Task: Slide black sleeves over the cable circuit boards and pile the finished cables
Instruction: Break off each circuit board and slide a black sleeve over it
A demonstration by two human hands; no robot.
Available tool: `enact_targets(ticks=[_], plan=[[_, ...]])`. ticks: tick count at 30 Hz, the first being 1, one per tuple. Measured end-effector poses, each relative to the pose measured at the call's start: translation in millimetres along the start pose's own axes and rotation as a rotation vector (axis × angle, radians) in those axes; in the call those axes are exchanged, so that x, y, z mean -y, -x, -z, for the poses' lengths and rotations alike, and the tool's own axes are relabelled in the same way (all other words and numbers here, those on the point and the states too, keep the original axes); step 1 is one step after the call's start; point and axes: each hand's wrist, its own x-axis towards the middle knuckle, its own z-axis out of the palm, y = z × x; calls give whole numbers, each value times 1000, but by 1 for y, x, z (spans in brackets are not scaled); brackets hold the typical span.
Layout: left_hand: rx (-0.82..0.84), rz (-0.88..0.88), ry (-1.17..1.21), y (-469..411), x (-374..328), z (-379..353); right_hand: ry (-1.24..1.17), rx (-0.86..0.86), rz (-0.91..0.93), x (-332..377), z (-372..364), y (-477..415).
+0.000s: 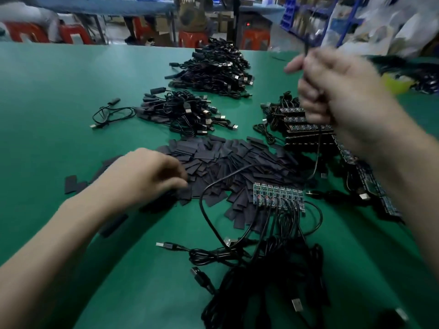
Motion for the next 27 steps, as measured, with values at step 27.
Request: enact_targets(ticks=[27], plan=[[-349, 133, 600, 14, -15, -25, 632, 68, 170, -68, -65, 83]])
